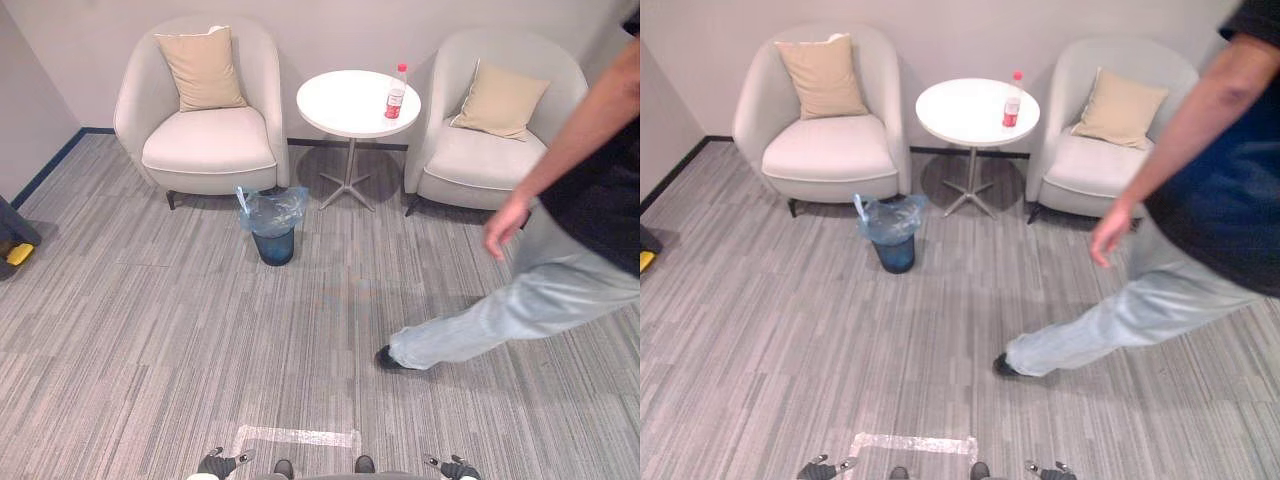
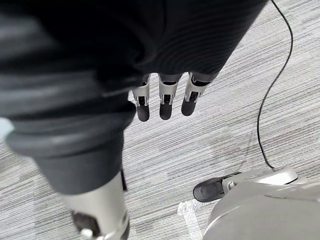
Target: Gather rubbish on tea table into small bin, then transfer packed bag to large trash can.
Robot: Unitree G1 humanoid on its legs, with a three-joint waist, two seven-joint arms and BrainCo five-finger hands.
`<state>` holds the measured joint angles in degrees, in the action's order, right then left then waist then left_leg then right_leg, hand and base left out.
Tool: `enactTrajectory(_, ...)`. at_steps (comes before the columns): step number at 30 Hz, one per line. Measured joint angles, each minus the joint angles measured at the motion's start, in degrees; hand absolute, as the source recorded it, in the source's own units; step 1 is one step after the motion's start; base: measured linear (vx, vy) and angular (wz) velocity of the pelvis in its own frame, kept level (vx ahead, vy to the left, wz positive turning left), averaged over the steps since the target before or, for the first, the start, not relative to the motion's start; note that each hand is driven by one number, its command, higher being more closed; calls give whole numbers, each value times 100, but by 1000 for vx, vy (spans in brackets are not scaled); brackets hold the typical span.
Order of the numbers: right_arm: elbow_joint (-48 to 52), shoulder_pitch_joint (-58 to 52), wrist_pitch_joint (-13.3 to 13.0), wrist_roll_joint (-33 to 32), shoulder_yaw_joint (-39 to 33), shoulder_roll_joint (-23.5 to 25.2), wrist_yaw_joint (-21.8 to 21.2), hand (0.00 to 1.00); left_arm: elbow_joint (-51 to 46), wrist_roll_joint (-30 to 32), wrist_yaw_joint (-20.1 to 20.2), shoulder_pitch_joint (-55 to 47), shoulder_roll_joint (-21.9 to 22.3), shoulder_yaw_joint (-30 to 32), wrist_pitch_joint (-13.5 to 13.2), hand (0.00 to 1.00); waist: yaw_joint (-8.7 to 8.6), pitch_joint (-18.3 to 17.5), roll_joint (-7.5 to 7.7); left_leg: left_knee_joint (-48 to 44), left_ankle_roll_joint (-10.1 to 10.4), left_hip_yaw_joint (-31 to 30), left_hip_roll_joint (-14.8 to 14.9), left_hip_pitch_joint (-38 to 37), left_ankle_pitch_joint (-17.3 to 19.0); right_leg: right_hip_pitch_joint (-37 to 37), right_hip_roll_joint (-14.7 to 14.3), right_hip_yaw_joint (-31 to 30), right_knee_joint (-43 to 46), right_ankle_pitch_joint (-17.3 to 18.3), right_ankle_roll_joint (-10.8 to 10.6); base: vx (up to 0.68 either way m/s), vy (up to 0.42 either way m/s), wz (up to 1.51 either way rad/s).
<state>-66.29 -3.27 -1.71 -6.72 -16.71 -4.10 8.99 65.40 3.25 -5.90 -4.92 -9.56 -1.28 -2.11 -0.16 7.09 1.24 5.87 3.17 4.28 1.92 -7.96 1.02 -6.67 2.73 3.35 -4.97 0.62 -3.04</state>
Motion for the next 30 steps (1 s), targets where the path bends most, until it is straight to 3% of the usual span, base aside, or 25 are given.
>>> enactTrajectory(30, 23, -14, 1, 3, 14, -46, 2, 0, 15, -7, -4, 1, 15, 14, 3, 0, 3, -31, -43, -3, 48, 492, 89, 74, 42, 336, -120, -497, -4, -145, 49, -30, -29, -9)
